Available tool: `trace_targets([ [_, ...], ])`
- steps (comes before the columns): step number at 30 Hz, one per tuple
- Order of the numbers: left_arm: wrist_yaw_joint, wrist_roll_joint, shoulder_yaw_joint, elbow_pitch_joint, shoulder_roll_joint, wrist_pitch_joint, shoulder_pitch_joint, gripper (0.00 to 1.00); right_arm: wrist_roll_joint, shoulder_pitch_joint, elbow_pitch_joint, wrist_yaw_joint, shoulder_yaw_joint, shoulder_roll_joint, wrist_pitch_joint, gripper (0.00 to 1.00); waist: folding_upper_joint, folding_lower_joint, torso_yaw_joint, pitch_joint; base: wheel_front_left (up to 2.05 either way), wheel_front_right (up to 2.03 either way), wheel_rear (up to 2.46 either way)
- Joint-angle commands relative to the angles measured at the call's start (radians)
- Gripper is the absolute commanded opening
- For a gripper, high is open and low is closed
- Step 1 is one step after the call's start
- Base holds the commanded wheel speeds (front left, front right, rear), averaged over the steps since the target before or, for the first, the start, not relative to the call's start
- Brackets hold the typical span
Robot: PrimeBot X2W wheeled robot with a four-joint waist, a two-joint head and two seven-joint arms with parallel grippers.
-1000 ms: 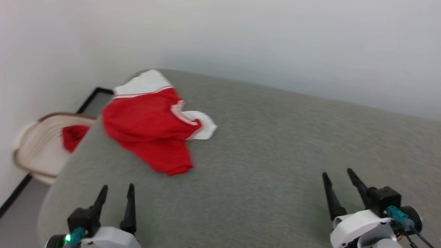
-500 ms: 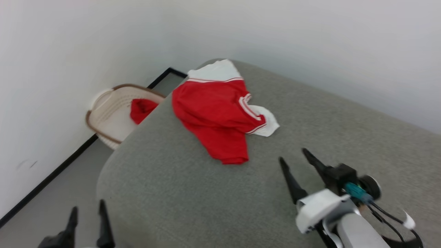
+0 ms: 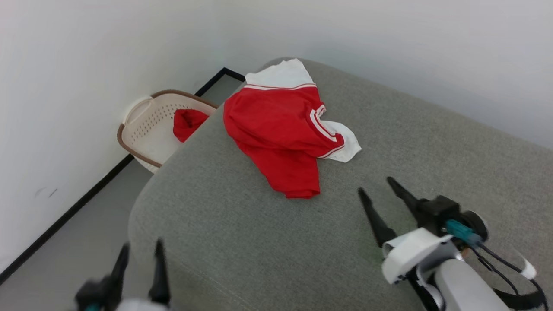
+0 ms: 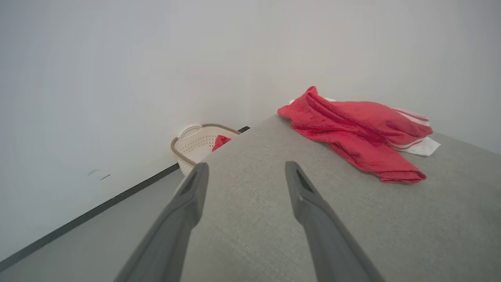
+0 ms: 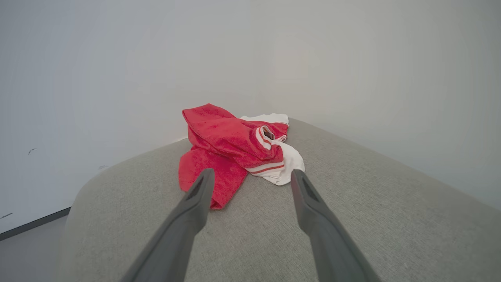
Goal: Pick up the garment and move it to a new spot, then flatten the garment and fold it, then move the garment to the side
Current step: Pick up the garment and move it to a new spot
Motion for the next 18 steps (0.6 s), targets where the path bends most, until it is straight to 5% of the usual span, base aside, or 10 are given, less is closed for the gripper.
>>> trace_targets([
  [1,-0.02,0.014,-0.022,0.025,0.023,0.0,-0.065,1.0,-0.008,0.027,-0.011,0.0,-0.024,-0.013,-0.005,1.0,0.0,0.0,-0.01,0.015,0.0,0.0,0.0],
  [4,-0.052,0.018,-0.076,0.09,0.064,0.016,-0.213,1.0,-0.027,0.057,-0.043,0.0,-0.079,-0.028,-0.005,1.0,0.0,0.0,-0.03,0.05,0.0,0.0,0.0],
  [11,-0.073,-0.046,-0.139,0.278,0.199,0.076,-0.622,1.0,-0.075,0.019,-0.123,0.0,-0.119,-0.057,0.003,1.0,0.0,0.0,-0.21,0.231,0.0,0.0,0.0],
  [18,-0.074,-0.252,-0.293,0.518,0.341,0.248,-0.925,1.0,-0.085,-0.032,-0.172,0.0,-0.128,-0.049,0.004,1.0,0.0,0.0,-0.347,0.346,0.0,0.0,0.0],
])
